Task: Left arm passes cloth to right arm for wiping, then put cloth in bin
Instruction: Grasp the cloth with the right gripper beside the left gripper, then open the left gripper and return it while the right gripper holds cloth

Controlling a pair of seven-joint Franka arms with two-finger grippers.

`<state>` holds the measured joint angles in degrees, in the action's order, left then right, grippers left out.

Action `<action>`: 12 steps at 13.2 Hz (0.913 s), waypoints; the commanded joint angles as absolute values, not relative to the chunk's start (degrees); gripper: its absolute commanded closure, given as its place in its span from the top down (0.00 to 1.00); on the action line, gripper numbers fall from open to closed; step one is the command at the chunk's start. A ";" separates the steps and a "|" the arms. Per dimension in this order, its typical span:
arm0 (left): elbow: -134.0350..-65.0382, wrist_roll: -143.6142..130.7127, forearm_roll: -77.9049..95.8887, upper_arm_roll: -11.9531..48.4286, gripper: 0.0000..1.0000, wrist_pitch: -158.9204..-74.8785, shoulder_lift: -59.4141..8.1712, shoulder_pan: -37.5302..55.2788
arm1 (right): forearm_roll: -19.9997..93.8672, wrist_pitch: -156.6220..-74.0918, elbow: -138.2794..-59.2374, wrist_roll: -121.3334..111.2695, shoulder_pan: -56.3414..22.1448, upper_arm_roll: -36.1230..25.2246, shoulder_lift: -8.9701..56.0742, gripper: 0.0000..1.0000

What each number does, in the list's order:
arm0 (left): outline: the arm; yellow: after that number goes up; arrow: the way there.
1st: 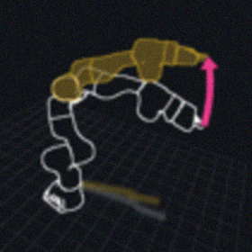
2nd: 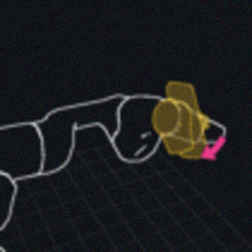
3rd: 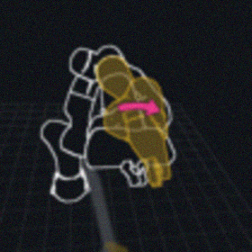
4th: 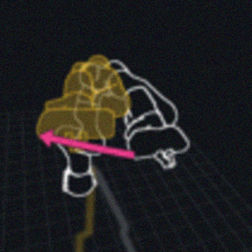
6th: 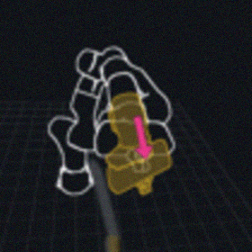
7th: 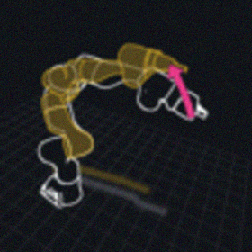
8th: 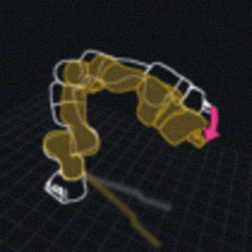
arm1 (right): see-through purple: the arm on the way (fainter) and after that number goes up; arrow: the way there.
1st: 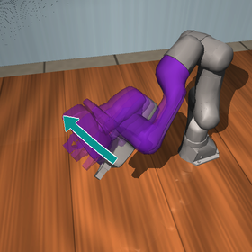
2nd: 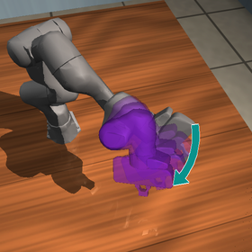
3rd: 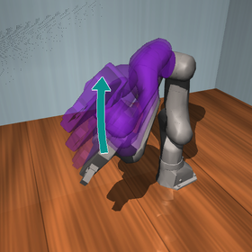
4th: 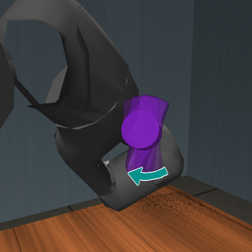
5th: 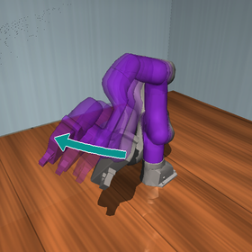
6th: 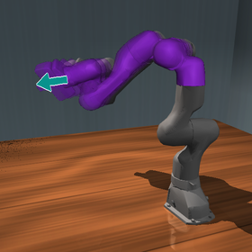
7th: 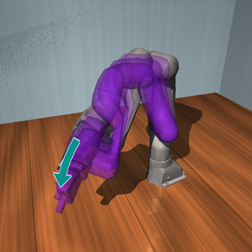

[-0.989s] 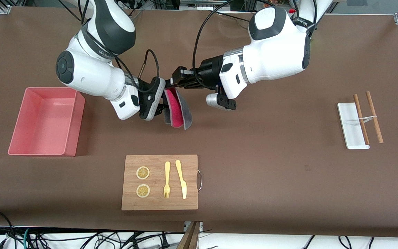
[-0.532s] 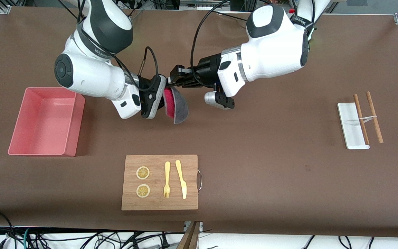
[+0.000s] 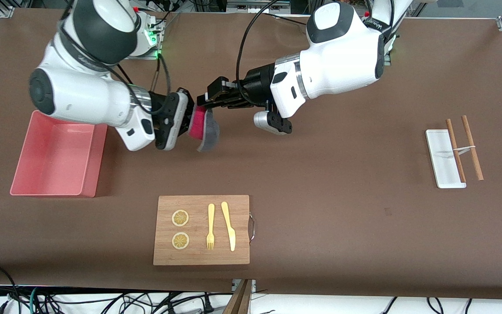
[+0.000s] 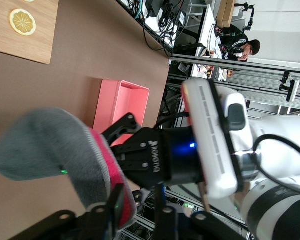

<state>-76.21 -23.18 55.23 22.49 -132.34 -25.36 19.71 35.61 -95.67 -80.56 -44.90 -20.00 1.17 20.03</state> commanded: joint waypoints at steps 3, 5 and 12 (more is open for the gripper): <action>-75.67 -22.76 47.14 22.24 1.00 -131.23 -25.58 18.73 | 35.77 -89.49 -78.31 -43.42 -18.37 -0.43 20.92 0.00; -76.37 -22.76 38.37 21.89 1.00 -129.65 -25.93 18.02 | 35.51 -86.76 -78.22 -42.81 -18.46 -3.32 20.39 0.00; -78.93 -14.00 2.41 21.27 1.00 -116.48 -26.28 8.54 | 21.82 -84.20 -79.01 -41.84 -18.37 -7.91 20.39 0.00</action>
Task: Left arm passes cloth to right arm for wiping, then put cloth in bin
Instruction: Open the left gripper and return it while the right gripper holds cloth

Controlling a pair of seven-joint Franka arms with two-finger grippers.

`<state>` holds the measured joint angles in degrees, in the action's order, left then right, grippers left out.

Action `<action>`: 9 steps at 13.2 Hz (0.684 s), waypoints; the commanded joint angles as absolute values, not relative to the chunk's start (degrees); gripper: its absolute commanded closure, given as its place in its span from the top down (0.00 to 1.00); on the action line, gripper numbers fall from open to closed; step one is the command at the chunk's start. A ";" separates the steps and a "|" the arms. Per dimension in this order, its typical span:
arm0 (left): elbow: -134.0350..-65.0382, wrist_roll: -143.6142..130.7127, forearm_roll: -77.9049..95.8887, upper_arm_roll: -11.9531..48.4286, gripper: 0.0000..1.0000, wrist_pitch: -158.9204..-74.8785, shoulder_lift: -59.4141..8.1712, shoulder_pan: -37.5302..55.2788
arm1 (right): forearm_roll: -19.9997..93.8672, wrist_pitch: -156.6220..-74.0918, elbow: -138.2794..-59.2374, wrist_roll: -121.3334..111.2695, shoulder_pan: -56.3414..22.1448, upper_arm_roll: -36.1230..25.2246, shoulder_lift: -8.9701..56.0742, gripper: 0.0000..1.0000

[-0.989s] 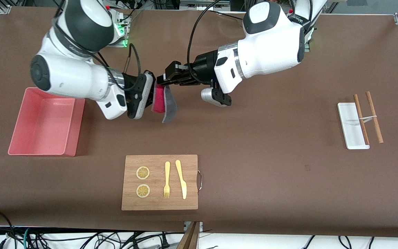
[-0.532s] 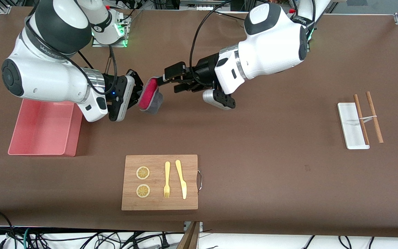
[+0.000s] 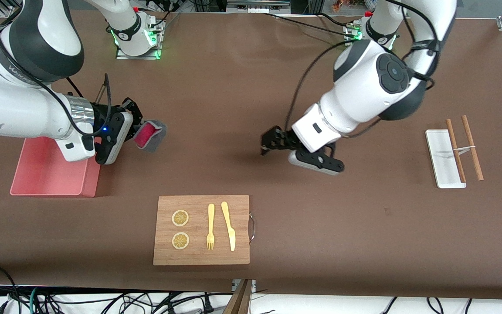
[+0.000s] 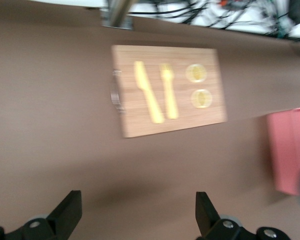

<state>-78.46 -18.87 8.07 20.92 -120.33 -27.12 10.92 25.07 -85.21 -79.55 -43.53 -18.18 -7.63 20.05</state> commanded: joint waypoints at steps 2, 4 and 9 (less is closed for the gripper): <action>-78.84 -5.41 -2.79 21.27 1.00 -112.08 -25.67 4.50 | 18.04 -84.20 -79.27 -37.64 -18.46 -7.91 20.92 0.00; -78.49 4.09 -3.16 21.18 1.00 -106.55 -24.62 0.02 | 14.34 -84.55 -80.32 -34.12 -18.90 -7.91 21.09 0.00; -80.84 6.86 -6.59 19.96 1.00 -94.31 -15.23 -3.87 | 8.54 -89.27 -86.37 -23.03 -20.13 -7.91 21.98 0.00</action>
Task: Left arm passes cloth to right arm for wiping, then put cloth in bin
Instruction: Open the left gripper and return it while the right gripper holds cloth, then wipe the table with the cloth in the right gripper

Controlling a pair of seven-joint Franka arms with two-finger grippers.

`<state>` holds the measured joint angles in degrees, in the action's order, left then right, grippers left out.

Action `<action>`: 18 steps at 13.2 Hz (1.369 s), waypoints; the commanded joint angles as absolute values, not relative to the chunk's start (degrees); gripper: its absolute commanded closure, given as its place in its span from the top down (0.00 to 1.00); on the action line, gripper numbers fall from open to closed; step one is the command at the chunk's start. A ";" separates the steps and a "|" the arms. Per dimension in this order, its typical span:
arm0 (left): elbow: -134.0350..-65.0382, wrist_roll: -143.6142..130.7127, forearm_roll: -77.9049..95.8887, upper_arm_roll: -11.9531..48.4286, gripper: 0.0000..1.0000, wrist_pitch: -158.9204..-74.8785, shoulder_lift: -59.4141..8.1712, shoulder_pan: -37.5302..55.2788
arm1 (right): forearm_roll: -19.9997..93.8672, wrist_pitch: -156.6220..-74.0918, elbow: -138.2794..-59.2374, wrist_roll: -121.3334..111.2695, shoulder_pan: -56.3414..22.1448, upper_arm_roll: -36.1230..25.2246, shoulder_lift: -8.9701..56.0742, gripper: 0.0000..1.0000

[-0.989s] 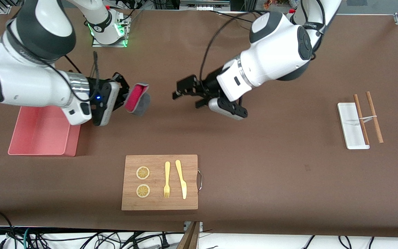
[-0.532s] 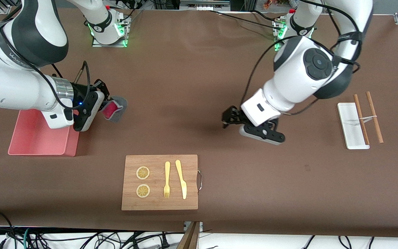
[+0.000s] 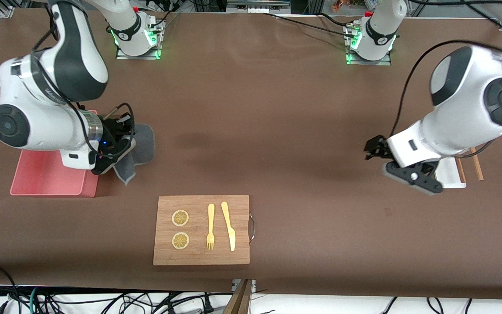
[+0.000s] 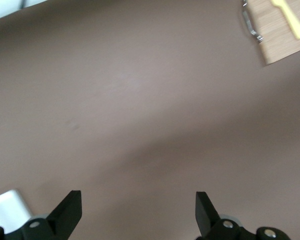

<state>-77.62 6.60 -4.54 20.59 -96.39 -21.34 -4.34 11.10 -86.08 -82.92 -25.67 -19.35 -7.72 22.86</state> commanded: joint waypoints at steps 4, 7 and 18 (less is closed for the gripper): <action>-95.85 7.38 -0.91 5.15 1.00 -96.06 -0.91 -2.99 | 7.39 -101.14 -100.85 -20.50 -19.95 -10.19 14.70 0.00; -97.03 7.47 1.84 0.44 1.00 -96.76 0.18 -2.02 | 5.63 -106.16 -109.05 -15.58 -19.95 -11.33 12.57 0.00; -93.52 7.73 1.14 2.81 1.00 -91.67 -0.26 -1.93 | 6.94 -130.43 -124.81 -5.81 -20.30 -8.54 16.16 0.00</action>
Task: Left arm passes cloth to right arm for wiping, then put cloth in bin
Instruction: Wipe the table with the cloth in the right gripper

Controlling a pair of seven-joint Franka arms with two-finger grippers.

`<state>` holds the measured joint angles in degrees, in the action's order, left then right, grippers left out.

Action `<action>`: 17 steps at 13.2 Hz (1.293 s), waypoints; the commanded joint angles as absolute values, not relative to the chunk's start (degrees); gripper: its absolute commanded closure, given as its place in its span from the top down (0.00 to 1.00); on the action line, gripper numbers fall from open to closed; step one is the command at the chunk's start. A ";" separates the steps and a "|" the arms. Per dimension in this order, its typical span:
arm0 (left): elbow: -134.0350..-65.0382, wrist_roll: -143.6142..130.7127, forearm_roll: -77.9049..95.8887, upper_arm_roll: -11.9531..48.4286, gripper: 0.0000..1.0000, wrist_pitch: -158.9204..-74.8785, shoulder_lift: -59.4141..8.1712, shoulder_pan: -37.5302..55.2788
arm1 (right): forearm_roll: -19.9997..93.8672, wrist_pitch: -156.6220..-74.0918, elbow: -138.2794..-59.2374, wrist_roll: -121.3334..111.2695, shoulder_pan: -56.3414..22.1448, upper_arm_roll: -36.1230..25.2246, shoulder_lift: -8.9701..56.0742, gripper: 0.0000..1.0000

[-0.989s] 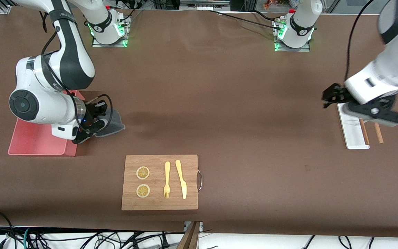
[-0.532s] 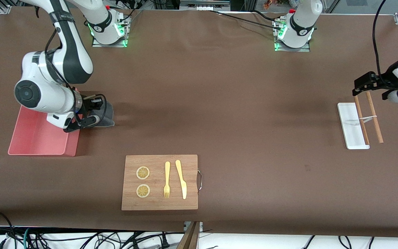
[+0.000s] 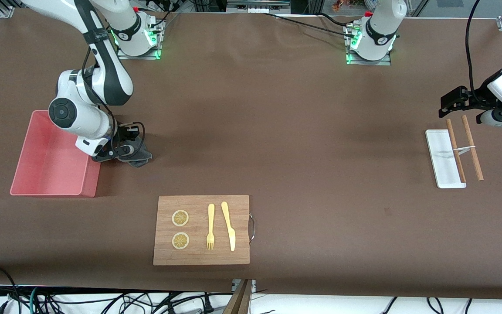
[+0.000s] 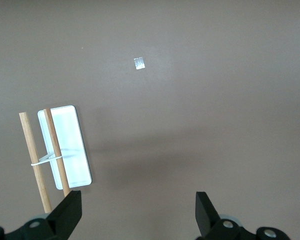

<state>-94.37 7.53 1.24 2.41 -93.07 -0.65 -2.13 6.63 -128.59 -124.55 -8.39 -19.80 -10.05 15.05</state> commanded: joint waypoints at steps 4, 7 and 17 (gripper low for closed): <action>-93.52 7.73 1.14 2.90 1.00 -91.67 -0.26 -1.93 | 13.53 -136.48 -124.54 -2.30 -20.74 -3.35 19.86 0.00; -93.52 7.82 1.23 2.81 1.00 -91.67 -0.26 -1.93 | 13.53 -136.58 -122.61 8.32 -24.94 -1.85 19.86 0.00; -93.43 7.56 1.05 3.08 1.00 -91.41 -0.18 -1.85 | 16.77 -135.88 -103.47 39.36 -39.72 -0.80 29.43 0.00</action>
<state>-94.22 7.53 1.24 3.00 -92.59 -0.60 -2.11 14.20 -136.92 -109.44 36.73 -39.23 -1.16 26.96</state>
